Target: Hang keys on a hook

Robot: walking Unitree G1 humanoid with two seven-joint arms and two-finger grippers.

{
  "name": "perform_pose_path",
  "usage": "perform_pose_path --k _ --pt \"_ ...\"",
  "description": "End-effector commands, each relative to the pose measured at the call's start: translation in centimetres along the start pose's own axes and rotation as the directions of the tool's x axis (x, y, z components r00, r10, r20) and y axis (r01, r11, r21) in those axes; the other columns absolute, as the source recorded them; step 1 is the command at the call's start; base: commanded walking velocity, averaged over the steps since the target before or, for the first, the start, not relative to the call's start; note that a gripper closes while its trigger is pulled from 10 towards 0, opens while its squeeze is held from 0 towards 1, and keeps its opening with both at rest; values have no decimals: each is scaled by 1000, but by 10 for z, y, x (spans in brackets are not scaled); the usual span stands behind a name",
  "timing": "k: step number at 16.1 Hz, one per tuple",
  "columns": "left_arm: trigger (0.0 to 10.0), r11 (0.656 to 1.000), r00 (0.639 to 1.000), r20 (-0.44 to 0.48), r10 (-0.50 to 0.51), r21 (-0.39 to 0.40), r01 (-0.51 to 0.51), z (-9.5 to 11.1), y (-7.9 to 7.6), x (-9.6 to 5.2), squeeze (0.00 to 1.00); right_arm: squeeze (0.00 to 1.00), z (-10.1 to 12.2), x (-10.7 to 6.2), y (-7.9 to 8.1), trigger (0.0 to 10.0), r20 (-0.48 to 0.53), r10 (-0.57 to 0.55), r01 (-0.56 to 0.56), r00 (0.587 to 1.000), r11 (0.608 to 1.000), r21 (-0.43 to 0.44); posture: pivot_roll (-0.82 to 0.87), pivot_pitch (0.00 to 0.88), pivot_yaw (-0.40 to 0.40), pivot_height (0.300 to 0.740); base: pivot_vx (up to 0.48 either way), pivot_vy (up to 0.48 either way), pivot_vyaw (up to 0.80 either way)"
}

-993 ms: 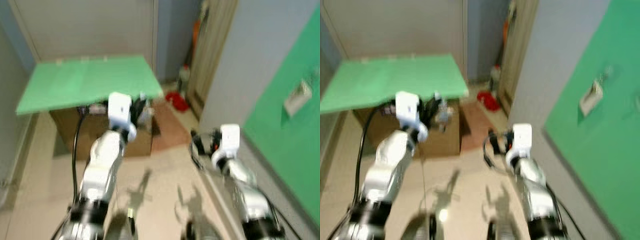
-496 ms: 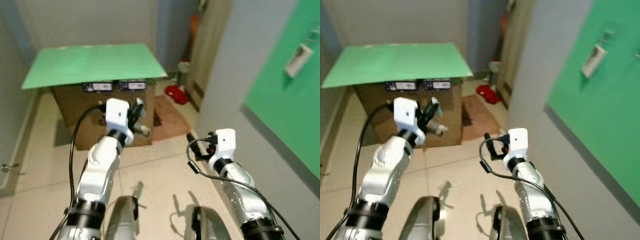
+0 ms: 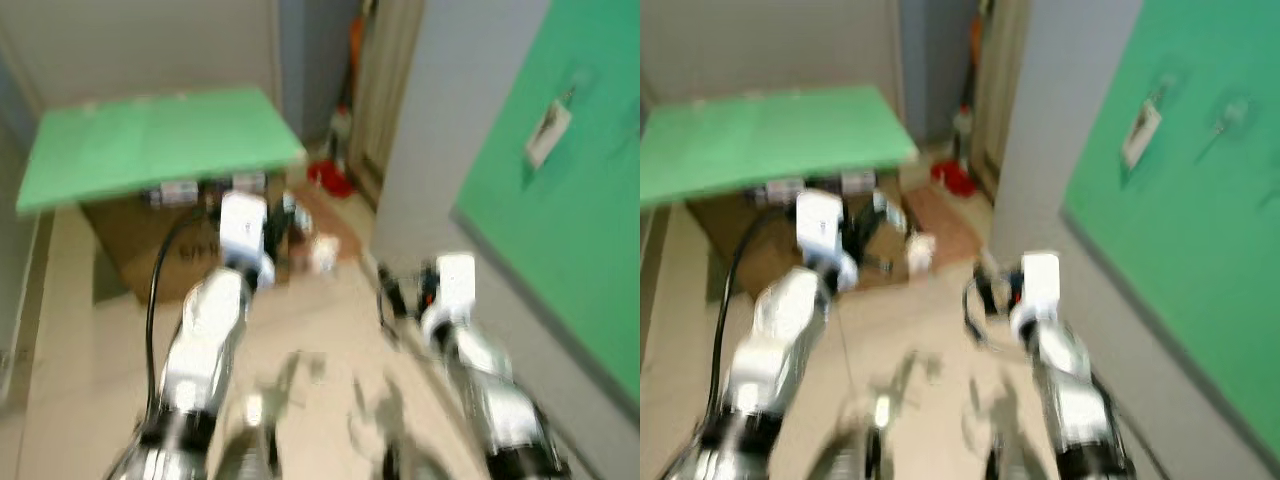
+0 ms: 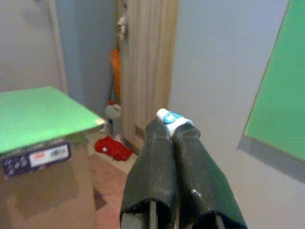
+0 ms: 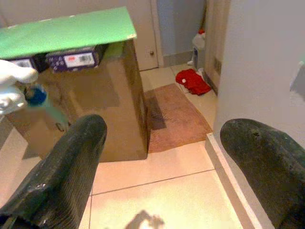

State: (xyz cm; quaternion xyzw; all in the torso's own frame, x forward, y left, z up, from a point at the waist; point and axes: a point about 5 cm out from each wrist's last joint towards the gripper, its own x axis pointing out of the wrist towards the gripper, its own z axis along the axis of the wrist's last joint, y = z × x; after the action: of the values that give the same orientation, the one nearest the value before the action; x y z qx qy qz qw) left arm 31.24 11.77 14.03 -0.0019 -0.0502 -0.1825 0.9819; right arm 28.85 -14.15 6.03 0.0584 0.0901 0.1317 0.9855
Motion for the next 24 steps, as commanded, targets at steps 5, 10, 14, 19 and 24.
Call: perform_pose_path --k 5,10,14,19,24 --pt "0 999 999 -8 -47 20 48 0 -5 1 0 0 3 -1 -5 10000 18 -23 23 1000 1000 1 18 0 -8 740 0 0 0" --pt "0 997 998 -11 -70 23 70 -1 -9 0 0 0 1 -2 -7 10000 17 -40 40 999 999 -9 18 0 -6 740 0 0 0" --pt "0 998 998 -18 -62 19 63 -3 -7 -2 0 0 3 -3 -10 10000 25 -66 66 998 998 -18 20 0 -9 740 0 0 0" --pt "0 997 997 -24 -69 13 69 -4 -8 -2 0 0 2 -2 -9 10000 15 -62 63 998 998 -10 19 0 -9 740 0 0 -800" --pt "0 997 997 -28 -77 3 77 -5 -9 -3 0 0 1 -2 -8 10000 11 -58 58 998 998 -8 23 0 -11 740 0 0 -800"
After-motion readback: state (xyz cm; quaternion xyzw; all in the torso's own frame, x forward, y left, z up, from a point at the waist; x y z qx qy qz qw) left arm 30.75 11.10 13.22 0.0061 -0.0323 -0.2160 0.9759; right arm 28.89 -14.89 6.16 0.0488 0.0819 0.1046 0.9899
